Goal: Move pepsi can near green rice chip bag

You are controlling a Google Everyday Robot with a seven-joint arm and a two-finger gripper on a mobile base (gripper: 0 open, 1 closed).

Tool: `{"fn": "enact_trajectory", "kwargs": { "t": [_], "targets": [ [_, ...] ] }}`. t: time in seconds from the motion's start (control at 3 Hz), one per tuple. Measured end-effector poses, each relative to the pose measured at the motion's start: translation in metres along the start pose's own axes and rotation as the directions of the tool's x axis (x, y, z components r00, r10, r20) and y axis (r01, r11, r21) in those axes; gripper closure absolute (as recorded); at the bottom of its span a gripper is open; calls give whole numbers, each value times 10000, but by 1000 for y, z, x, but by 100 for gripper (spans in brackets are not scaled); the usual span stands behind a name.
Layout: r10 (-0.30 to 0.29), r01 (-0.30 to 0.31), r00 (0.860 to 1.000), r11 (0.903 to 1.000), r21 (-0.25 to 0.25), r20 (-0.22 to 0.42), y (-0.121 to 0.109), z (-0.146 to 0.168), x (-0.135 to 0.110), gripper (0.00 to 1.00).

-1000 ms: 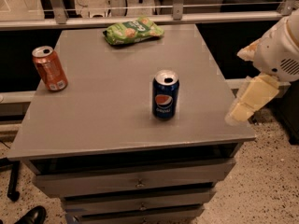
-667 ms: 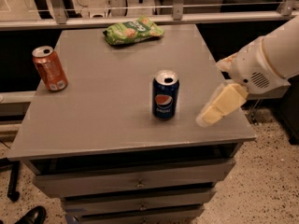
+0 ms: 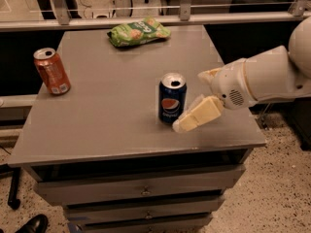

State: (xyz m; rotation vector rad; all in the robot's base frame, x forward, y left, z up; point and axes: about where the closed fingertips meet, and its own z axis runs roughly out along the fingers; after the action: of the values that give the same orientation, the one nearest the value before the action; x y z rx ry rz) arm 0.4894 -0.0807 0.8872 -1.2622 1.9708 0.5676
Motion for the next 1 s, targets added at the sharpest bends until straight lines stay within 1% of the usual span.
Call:
{"fn": "enact_trajectory", "kwargs": {
  "t": [0.33, 0.67, 1.0],
  "targets": [
    [376, -347, 9942, 9989, -304, 1003, 6, 23, -9, 0],
    [998, -913, 9779, 9943, -544, 1839, 8, 39, -15, 16],
    [1314, -1187, 9611, 9907, -666, 2429, 8, 46, -22, 39]
  ]
}}
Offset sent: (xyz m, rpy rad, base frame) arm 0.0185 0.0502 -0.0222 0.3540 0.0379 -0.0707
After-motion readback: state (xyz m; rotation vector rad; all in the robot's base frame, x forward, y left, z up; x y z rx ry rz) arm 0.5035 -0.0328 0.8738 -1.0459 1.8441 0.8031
